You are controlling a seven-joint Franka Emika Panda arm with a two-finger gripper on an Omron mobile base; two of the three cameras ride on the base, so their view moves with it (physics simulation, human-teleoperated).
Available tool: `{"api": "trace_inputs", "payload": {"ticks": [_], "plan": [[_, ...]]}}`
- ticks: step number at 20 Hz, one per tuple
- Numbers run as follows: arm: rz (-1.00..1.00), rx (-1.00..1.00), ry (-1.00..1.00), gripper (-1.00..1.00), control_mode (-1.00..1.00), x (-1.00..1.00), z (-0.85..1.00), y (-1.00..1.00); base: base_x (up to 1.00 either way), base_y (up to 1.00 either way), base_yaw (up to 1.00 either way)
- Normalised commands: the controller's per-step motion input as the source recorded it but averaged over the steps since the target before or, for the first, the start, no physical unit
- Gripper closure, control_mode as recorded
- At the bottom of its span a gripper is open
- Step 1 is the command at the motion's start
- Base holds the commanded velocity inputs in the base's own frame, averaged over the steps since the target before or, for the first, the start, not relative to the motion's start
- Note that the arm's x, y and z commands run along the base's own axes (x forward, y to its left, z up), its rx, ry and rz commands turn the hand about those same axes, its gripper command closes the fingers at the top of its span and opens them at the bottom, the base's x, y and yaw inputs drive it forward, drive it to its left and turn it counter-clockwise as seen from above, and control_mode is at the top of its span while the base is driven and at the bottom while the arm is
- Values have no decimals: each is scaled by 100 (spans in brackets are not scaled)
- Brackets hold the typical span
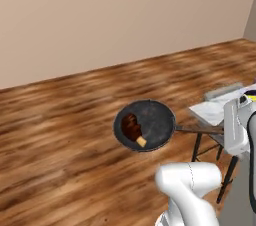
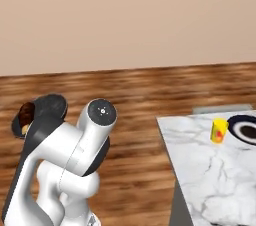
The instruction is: Pick up the pan with the steak in it and place it on the dining table. Then place the steak on the plate.
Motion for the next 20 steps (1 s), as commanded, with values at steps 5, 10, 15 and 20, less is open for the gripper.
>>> {"api": "trace_inputs", "payload": {"ticks": [5, 10, 15, 20], "plan": [[0, 0, 0, 100, 100, 0, 0, 0, 100, 53, -12], [0, 0, 0, 100, 100, 0, 0, 0, 100, 54, -14], [0, 0, 0, 100, 100, 0, 0, 0, 100, 55, -16], [0, 0, 0, 100, 100, 0, 0, 0, 100, 55, -17]]}}
